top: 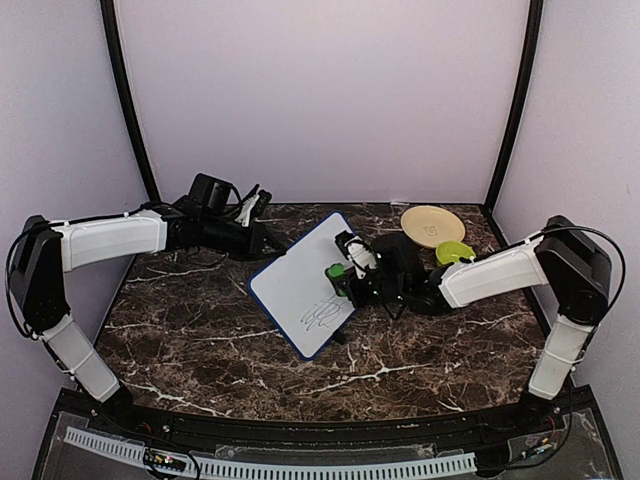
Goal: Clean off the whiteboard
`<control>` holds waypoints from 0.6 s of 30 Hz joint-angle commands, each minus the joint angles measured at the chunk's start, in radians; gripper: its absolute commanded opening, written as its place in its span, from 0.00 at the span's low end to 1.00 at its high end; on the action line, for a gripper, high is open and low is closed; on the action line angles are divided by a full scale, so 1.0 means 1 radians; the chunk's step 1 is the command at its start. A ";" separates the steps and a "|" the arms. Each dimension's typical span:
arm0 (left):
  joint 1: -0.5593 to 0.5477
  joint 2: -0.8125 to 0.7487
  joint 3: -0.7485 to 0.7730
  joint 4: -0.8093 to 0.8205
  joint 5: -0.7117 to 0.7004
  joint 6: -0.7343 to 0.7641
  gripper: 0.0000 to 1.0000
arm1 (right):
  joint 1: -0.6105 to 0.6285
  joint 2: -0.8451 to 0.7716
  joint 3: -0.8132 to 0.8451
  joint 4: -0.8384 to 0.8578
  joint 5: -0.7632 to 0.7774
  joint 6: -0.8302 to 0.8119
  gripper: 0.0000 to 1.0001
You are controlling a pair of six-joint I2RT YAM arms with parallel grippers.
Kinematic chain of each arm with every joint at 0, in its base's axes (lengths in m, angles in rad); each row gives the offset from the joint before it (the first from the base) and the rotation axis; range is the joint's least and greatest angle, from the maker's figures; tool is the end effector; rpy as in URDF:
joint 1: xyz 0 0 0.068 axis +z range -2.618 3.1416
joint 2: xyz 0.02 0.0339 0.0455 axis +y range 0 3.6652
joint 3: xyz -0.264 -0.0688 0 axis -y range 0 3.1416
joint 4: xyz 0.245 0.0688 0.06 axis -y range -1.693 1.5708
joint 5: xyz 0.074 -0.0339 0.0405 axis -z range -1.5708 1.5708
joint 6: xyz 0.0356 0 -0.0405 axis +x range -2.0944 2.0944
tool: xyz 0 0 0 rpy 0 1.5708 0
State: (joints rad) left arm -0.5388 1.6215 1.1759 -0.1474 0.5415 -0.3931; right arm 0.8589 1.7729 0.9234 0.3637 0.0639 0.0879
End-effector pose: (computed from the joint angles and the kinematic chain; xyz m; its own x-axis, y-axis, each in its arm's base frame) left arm 0.3056 -0.2040 0.2673 -0.7520 0.0671 -0.6557 0.5613 0.5867 -0.5837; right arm 0.2478 0.2837 0.1766 -0.3669 -0.2912 -0.8835 -0.6891 0.7230 0.0479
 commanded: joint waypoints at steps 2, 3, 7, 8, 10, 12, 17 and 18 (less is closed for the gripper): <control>-0.020 -0.009 0.019 0.018 0.043 0.005 0.00 | 0.110 0.032 -0.012 0.045 -0.038 0.006 0.01; -0.019 -0.009 0.019 0.018 0.041 0.004 0.00 | 0.128 0.030 -0.012 0.048 -0.037 0.010 0.01; -0.019 -0.007 0.021 0.017 0.040 0.004 0.00 | 0.204 0.038 -0.013 0.059 -0.012 0.029 0.01; -0.019 -0.009 0.020 0.018 0.040 0.004 0.00 | 0.224 0.044 -0.012 0.058 0.001 0.029 0.01; -0.018 -0.011 0.017 0.022 0.040 0.002 0.00 | 0.249 0.056 -0.003 0.050 0.018 0.028 0.00; -0.019 -0.012 0.014 0.022 0.040 0.002 0.00 | 0.256 0.065 0.002 0.047 0.028 0.028 0.00; -0.019 -0.015 0.013 0.024 0.039 0.002 0.00 | 0.231 0.062 -0.006 0.028 0.078 0.019 0.00; -0.020 -0.015 0.013 0.025 0.039 0.002 0.00 | 0.217 0.053 -0.013 0.028 0.082 0.020 0.00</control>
State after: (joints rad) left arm -0.5400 1.6215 1.1759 -0.1425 0.5434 -0.3923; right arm 1.1049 1.8030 0.9230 0.4179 0.1093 0.1028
